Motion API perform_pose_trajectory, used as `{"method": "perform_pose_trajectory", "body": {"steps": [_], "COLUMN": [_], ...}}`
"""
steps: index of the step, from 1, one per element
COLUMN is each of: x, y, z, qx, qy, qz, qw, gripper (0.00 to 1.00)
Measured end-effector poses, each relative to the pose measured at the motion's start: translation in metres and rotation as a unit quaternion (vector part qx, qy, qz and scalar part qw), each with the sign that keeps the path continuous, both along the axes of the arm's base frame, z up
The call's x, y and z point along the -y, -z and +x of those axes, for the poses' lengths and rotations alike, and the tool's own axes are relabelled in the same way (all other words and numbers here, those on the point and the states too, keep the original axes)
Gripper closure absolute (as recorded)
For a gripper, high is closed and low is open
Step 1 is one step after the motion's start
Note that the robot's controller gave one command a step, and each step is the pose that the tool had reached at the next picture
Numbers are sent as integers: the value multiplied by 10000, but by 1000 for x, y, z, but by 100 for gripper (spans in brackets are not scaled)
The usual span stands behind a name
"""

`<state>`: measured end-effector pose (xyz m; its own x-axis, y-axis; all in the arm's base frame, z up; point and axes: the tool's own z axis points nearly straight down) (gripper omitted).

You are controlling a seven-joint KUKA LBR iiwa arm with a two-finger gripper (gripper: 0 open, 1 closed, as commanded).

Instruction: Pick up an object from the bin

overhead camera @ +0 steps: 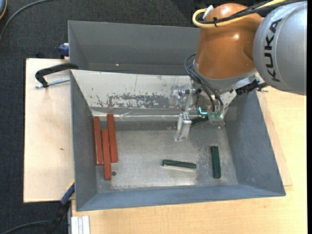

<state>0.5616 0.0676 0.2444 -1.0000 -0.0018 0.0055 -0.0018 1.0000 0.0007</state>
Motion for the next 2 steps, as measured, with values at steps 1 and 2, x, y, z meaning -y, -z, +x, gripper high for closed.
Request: {"method": "perform_pose_trajectory", "body": {"steps": [1,2], "x": [53,34], "y": [62,176], "z": [-65,-56], "qx": [-3,6], "qy": [-684,-2098], "qz": [-5,12], "qw": [9977,9778], "gripper": [0,0]}}
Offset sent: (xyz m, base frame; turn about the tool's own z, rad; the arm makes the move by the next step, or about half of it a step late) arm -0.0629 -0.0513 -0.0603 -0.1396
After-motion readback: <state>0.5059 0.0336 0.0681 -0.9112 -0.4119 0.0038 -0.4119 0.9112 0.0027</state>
